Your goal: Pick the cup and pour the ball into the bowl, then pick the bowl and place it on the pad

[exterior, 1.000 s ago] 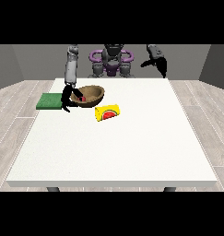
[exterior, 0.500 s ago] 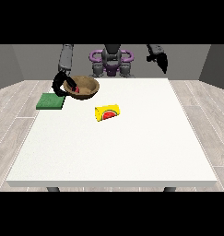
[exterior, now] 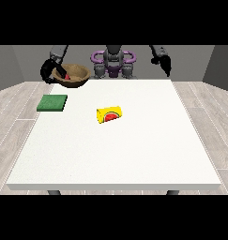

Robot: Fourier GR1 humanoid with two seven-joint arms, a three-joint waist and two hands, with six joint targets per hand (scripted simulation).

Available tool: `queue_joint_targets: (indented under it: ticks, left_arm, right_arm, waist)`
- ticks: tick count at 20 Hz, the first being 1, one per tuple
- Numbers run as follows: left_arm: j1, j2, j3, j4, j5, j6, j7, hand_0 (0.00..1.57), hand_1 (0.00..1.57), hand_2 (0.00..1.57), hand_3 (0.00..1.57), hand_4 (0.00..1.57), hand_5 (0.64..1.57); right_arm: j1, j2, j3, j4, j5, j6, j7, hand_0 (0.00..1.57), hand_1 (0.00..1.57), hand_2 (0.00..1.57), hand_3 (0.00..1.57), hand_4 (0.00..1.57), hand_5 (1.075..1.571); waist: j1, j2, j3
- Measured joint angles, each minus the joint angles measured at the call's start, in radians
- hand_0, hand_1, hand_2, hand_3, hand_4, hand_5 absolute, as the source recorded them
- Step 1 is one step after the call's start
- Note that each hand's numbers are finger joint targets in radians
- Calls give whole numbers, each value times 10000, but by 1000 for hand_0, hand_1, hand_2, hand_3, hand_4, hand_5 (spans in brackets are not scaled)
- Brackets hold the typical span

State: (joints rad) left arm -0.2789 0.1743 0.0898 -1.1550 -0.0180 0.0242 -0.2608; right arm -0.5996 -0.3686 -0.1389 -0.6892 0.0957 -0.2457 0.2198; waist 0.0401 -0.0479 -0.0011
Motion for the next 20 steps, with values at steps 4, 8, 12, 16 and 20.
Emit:
queue_joint_targets:
  ticks: [4,8,12,16,20]
  left_arm:
    - [-135,158,246,-47,173,-177,-161,0,0,0,0,1217,1481]
    - [-335,923,923,-226,801,-902,-338,0,0,0,0,1324,1546]
    - [-544,2410,2212,78,1814,-2026,-447,0,0,0,0,1289,1571]
    - [-759,3643,3328,797,2595,-3003,-976,0,0,0,0,1248,1569]
    - [-824,4523,3992,1502,3067,-3802,-1278,0,0,0,0,1193,1557]
  right_arm:
    - [206,-356,-287,-277,-135,258,-171,1571,1571,1571,466,834,1570]
    - [371,-1304,-778,-125,-343,836,-807,1571,1571,1571,0,919,1571]
    - [700,-1752,-1220,-53,-624,1098,-1427,1571,1571,1571,0,869,1570]
    - [681,-1981,-1546,-122,-769,1024,-2070,1571,1571,1571,0,793,1566]
    - [742,-1817,-1758,-63,-897,831,-2572,1571,1571,1571,0,747,1566]
  waist:
    - [-3,412,6]
    - [234,1003,11]
    - [358,1414,11]
    - [432,2159,9]
    - [456,2491,8]
